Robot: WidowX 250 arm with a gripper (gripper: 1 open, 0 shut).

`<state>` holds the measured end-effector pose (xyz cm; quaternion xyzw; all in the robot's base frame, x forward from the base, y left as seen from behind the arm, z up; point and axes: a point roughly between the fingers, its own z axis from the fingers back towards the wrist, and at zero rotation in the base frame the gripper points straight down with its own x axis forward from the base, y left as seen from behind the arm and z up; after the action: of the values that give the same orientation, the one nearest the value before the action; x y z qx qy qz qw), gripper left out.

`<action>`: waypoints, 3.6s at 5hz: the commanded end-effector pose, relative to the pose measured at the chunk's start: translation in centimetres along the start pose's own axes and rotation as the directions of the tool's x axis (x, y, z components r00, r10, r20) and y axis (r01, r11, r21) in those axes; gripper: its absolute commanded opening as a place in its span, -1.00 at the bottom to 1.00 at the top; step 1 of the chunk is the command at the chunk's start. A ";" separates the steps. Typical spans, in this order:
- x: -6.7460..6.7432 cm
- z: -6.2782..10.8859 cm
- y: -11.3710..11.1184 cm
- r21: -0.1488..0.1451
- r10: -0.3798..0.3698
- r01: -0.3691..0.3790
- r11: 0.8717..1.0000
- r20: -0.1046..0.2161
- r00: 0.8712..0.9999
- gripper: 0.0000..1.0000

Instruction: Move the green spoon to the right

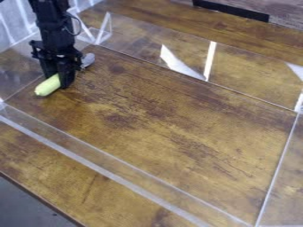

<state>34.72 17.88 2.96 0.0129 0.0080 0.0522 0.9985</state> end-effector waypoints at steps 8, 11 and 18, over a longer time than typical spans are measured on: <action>0.9 2.2 2.7 -0.089 -0.119 0.116 0.989 -0.030 0.992 -1.00; 0.4 1.9 3.0 -0.143 -0.148 0.139 0.980 -0.054 0.988 -1.00; -0.9 8.5 0.5 -0.107 -0.104 0.098 0.989 -0.058 0.993 -1.00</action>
<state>33.42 18.44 7.43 -0.0675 0.0815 0.0109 0.9943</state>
